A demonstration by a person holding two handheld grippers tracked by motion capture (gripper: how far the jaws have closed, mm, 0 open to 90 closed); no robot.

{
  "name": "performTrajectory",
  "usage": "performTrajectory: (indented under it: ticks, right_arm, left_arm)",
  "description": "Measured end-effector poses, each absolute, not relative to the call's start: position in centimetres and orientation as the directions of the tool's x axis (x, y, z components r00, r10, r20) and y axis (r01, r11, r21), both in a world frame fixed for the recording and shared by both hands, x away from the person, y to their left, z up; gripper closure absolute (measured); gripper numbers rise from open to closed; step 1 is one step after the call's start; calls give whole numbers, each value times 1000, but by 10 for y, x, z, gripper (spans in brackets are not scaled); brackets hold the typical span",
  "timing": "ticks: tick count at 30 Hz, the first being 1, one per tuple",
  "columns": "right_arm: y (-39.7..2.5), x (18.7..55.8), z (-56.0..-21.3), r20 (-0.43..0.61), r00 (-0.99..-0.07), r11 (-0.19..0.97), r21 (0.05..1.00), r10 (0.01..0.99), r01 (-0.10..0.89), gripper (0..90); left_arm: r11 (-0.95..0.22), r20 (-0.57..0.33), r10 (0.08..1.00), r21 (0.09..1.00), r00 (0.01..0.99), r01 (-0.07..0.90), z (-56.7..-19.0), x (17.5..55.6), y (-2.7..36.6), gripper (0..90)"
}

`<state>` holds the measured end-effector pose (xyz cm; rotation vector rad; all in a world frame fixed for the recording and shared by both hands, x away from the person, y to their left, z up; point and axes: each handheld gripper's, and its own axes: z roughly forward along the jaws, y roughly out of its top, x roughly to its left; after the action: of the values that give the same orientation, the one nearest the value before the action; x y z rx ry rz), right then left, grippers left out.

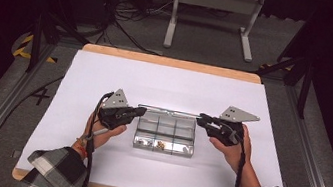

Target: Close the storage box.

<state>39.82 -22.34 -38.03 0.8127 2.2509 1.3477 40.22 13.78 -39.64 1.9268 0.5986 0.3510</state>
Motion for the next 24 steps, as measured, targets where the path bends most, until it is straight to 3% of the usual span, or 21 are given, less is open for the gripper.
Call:
performTrajectory:
  ticks: [12, 24]
  right_arm:
    - [-226, 390, -382, -39, -756, 399, 866, 653, 300, 871]
    - [-224, 385, -384, -31, -767, 415, 855, 641, 312, 900]
  left_arm:
    - [-349, -17, 545, 905, 838, 245, -397, 401, 139, 900]
    - [-363, -5, 536, 902, 844, 235, -396, 397, 140, 900]
